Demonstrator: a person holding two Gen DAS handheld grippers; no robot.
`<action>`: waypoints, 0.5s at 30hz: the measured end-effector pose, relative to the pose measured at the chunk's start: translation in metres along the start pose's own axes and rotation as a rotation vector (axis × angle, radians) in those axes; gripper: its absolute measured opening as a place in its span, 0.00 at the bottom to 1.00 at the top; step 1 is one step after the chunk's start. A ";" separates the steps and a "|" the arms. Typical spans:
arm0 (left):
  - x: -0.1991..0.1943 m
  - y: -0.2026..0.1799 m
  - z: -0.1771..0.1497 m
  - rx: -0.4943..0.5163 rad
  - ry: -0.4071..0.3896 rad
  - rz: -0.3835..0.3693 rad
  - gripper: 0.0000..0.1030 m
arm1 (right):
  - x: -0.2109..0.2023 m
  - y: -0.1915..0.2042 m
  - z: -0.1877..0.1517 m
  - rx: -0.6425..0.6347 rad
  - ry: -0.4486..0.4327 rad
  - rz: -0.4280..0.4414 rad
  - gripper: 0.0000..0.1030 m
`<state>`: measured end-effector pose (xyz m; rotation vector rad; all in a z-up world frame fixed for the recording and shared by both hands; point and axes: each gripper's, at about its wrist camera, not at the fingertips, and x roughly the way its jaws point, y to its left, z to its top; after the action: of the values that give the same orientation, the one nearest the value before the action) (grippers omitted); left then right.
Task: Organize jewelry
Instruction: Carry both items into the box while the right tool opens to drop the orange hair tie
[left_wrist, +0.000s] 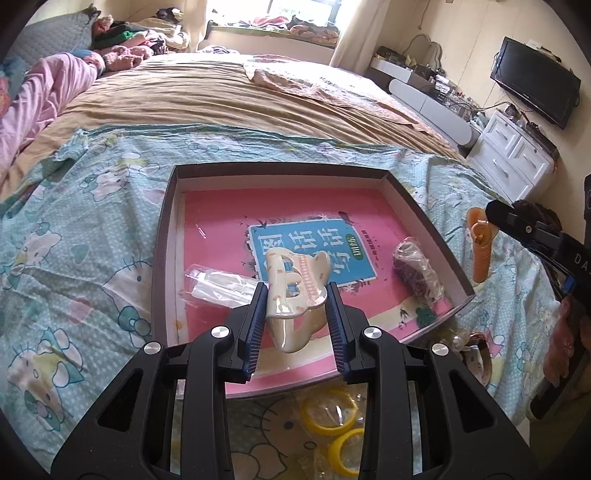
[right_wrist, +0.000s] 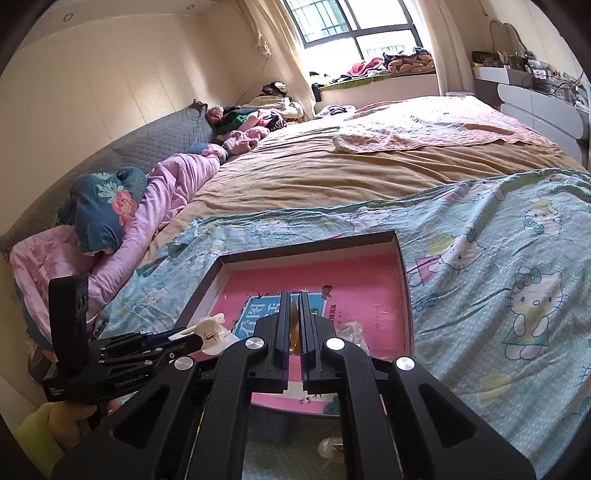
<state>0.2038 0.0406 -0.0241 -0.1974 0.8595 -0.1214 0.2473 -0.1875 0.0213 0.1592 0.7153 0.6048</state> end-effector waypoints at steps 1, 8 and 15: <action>0.001 0.003 0.000 -0.003 0.001 0.005 0.23 | 0.003 0.001 0.000 -0.005 0.004 -0.004 0.04; 0.005 0.020 0.003 -0.025 -0.014 0.036 0.23 | 0.032 0.008 -0.005 -0.016 0.052 -0.009 0.04; 0.008 0.040 0.005 -0.076 -0.020 0.057 0.23 | 0.061 0.017 -0.016 -0.021 0.114 -0.011 0.04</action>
<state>0.2135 0.0791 -0.0355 -0.2444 0.8492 -0.0335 0.2651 -0.1400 -0.0192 0.1014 0.8191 0.6141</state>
